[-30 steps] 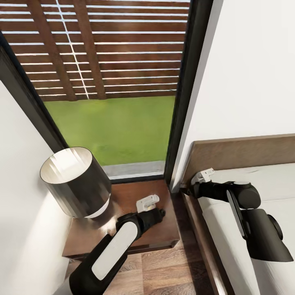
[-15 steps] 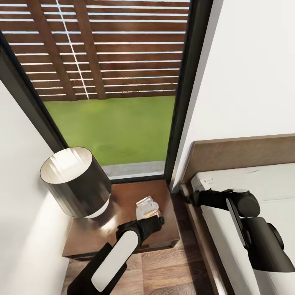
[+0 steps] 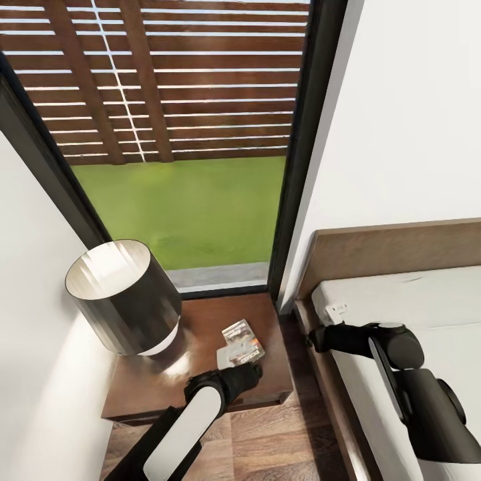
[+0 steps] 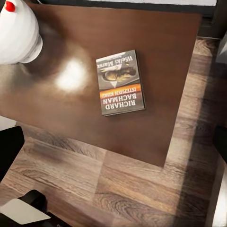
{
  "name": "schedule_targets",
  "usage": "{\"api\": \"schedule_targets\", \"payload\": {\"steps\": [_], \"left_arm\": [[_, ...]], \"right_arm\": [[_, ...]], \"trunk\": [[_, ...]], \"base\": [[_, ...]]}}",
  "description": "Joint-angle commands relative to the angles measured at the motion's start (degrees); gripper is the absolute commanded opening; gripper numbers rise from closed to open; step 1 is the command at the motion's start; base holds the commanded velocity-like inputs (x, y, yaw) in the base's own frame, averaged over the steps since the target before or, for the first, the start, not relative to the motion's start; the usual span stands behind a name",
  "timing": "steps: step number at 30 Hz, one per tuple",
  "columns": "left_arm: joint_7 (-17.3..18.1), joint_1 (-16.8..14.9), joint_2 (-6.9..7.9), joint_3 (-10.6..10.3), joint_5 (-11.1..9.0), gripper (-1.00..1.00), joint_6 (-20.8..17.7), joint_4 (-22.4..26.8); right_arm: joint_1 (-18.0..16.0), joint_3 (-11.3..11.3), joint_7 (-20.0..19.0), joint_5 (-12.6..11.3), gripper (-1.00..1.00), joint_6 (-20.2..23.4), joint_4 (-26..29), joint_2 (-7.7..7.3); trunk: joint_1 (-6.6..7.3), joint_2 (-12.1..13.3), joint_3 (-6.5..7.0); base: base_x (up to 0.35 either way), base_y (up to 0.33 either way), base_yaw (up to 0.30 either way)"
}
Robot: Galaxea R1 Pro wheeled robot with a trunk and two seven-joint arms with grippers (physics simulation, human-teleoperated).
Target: In the bedroom, move the book from the bed onto either nightstand, and place the two sandals side by side next to the bed.
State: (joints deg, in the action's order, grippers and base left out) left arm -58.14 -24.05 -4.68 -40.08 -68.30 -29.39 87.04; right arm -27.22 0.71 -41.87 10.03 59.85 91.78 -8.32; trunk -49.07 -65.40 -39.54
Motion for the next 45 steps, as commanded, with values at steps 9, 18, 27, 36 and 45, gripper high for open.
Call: {"api": "schedule_targets", "payload": {"steps": [9, 18, 27, 36, 45], "left_arm": [[1.67, 2.05, 1.64, 0.0, -0.26, 1.0, -0.21, -0.07], [3.08, 3.47, 3.26, 0.0, -0.25, 1.0, -0.16, -0.14], [4.65, 5.71, 4.82, 0.01, -0.1, 1.0, -0.09, -0.27], [5.63, 7.15, 6.21, 0.01, -0.03, 1.0, -0.01, -0.4], [8.11, 9.14, 7.84, 0.01, 0.08, 1.0, 0.78, -1.27]], "right_arm": [[2.3, 0.06, -0.43, 0.6, 1.0, -0.99, 0.07, -0.03], [3.21, 0.03, -0.38, 0.6, 1.0, -1.27, 0.03, -0.03], [5.3, 0.06, -0.14, 0.6, 1.0, -1.47, -0.01, -0.02], [6.5, 0.07, 0.01, 0.6, 1.0, -2.3, -0.02, 0.0], [8.92, 0.06, 0.17, 0.6, 1.0, -3.93, -0.02, 0.04]], "trunk": [[0.0, -0.03, -0.05], [0.0, -0.03, -0.05], [0.0, -0.03, -0.05], [0.0, -0.03, -0.05], [0.0, -0.03, -0.05]], "base": [[0.0, 0.0, 0.0], [0.0, 0.0, 0.0], [0.0, 0.0, 0.0], [0.0, 0.0, 0.0], [0.0, 0.0, 0.0]]}}
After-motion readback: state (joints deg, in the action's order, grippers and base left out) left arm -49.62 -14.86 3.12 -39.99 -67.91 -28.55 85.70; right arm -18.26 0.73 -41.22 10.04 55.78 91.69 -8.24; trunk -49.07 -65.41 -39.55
